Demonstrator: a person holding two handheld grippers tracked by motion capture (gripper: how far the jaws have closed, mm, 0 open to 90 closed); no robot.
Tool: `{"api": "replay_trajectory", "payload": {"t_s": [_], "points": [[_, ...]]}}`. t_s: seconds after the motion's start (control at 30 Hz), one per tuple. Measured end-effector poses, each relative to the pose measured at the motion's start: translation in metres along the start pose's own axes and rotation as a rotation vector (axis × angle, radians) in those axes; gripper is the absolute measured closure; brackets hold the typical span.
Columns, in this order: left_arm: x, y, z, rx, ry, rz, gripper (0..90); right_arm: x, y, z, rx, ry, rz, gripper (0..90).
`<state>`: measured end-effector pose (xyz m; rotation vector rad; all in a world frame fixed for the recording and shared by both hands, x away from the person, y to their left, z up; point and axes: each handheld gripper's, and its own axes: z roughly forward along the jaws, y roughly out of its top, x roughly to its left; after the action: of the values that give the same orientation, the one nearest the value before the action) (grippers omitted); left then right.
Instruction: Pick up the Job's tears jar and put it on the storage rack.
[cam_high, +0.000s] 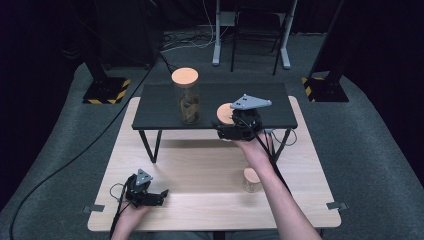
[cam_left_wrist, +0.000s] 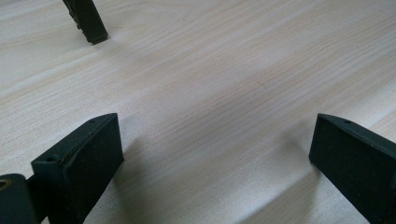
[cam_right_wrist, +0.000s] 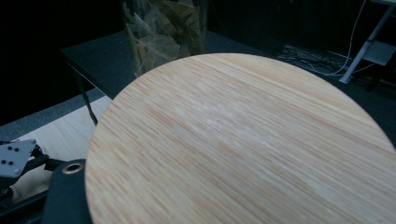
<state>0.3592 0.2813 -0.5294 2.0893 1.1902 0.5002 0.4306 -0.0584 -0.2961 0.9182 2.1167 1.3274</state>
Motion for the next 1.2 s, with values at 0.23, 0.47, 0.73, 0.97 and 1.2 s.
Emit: {"api": "replay_trajectory", "payload": {"t_s": [0.23, 0.47, 0.73, 0.97, 1.2], "points": [[0.000, 0.000, 0.000, 0.000, -0.001, 0.001, 2.3, -0.004, 0.007, 0.008, 0.002, -0.018, -0.001, 24.8], [0.000, 0.000, 0.000, 0.000, -0.002, 0.001, 2.3, -0.012, 0.011, 0.018, 0.011, -0.043, 0.007, 24.8], [0.000, 0.000, 0.000, 0.001, -0.003, 0.004, 2.2, -0.021, 0.014, 0.027, 0.014, -0.069, 0.019, 24.8], [0.001, 0.000, 0.000, 0.001, -0.004, 0.005, 2.2, -0.026, 0.016, 0.036, 0.015, -0.071, 0.035, 24.8], [0.000, 0.000, 0.000, 0.001, -0.005, 0.005, 2.2, -0.029, 0.016, 0.044, 0.029, -0.073, 0.045, 24.7]]}}
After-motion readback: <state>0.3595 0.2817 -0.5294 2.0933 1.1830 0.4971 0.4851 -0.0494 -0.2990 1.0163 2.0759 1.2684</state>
